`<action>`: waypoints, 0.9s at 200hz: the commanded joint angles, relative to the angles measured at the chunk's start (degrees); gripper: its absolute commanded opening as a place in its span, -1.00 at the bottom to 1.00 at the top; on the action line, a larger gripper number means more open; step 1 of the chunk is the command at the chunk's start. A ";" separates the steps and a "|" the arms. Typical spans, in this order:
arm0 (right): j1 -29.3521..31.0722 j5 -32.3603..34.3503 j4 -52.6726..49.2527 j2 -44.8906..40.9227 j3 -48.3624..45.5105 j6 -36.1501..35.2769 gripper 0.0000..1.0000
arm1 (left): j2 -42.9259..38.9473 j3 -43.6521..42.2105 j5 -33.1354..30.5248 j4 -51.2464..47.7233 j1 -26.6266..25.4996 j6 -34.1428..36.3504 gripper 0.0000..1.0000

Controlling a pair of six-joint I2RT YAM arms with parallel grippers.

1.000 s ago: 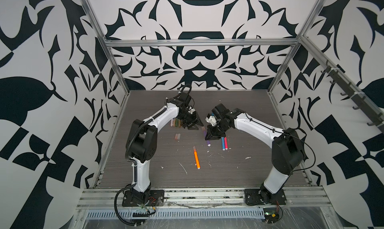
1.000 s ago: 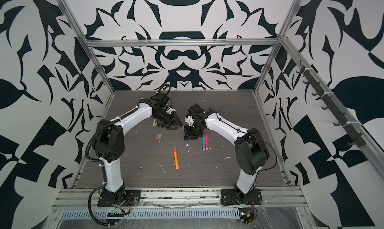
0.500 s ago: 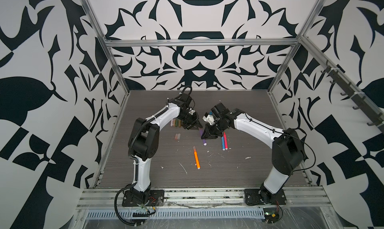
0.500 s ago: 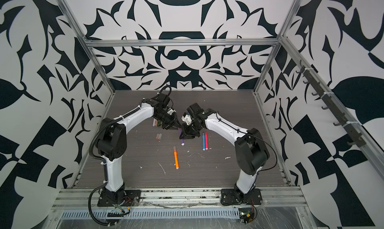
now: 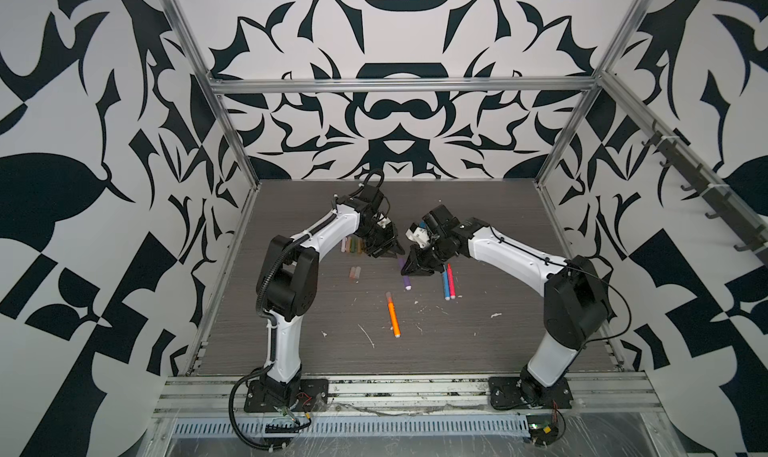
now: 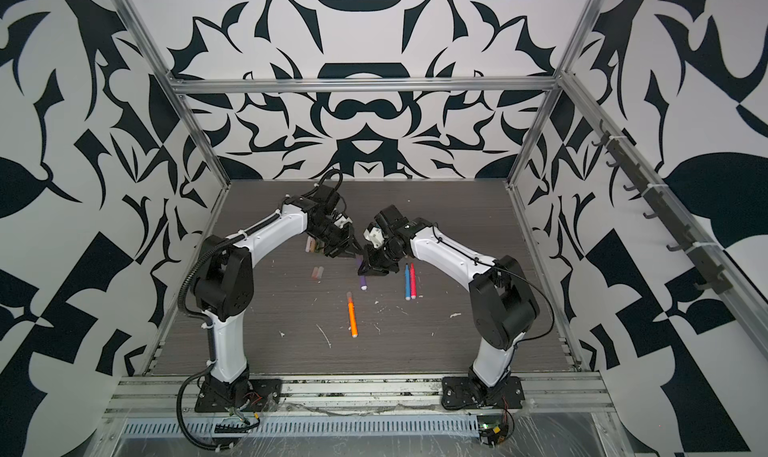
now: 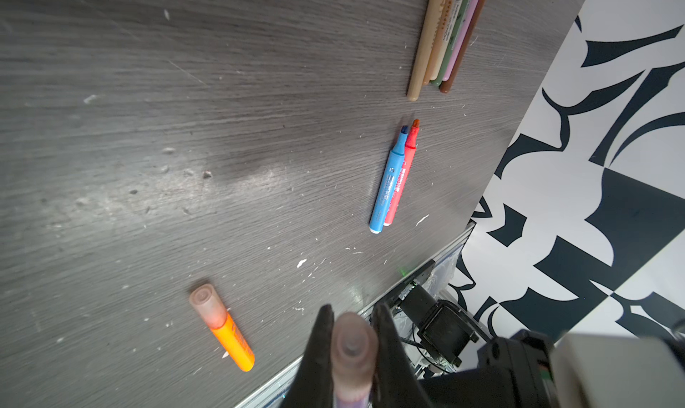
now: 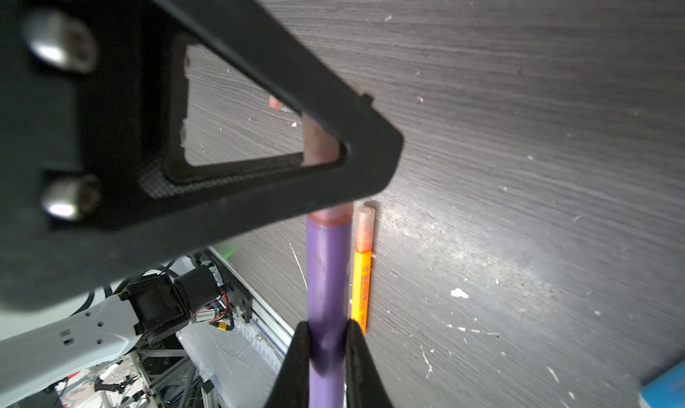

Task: Open the pen caps
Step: 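Lift the purple marker toward the left gripper while the left gripper grasps its cap, then pull the translucent cap off the purple marker with the left gripper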

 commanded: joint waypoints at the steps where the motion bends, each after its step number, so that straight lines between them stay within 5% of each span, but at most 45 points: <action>1: 0.35 -0.69 2.59 -1.83 -1.51 1.18 -1.00 | 0.23 2.97 1.49 -0.64 0.80 -0.83 -1.00; 97: 8.16 0.52 11.16 -16.08 -21.57 10.57 -1.00 | 13.01 28.36 -3.27 -12.28 13.95 7.29 -1.00; 144: 7.58 0.28 12.44 -14.00 -18.75 10.01 -1.00 | 7.77 20.92 -3.65 -8.61 13.71 6.02 -1.00; 158: 6.37 0.51 12.53 -13.74 -17.11 9.10 -0.33 | 5.94 18.83 -3.48 -8.33 13.60 6.15 -1.00; 180: 2.49 -1.97 13.15 -11.86 -13.23 7.49 0.26 | 2.75 15.35 -2.18 -8.01 12.97 6.72 -1.00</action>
